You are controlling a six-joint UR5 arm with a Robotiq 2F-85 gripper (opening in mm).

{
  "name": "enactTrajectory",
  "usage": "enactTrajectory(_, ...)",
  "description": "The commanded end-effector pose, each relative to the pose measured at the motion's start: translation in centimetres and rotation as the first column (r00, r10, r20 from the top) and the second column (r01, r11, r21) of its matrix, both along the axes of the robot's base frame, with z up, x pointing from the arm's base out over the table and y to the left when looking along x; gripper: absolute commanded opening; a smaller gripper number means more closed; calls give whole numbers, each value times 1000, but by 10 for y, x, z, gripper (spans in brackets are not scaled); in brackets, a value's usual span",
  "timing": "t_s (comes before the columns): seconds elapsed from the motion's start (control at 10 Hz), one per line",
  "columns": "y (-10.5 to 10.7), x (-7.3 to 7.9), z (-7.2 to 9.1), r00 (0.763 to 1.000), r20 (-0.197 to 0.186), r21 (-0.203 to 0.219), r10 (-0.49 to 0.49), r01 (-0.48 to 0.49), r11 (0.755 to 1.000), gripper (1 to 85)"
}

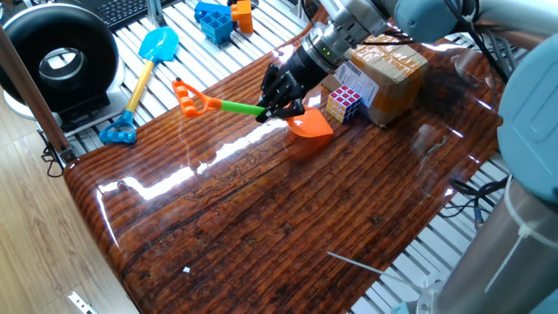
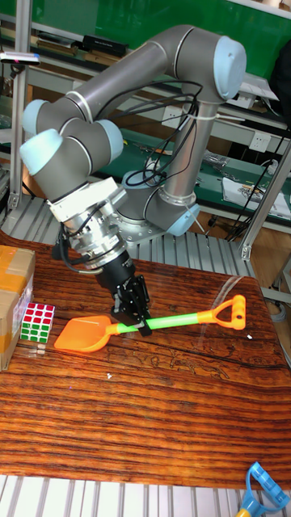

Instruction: Use a shovel to scoop up an object

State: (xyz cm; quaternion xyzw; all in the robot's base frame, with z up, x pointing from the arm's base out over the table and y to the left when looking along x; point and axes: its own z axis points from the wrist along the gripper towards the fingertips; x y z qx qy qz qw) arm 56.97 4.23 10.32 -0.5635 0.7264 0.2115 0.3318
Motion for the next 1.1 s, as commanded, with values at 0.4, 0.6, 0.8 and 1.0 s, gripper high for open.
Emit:
enactTrajectory(0.4,-8,-2,2,999,4,35,42,-42,999,10)
enactTrajectory(0.6,-5,-4,6,999,0,51,52,-52,997,10)
enactTrajectory(0.8,-7,-7,9,998,-1,57,67,-67,996,10)
enactTrajectory(1.0,-10,-10,11,997,-5,61,82,-82,995,10)
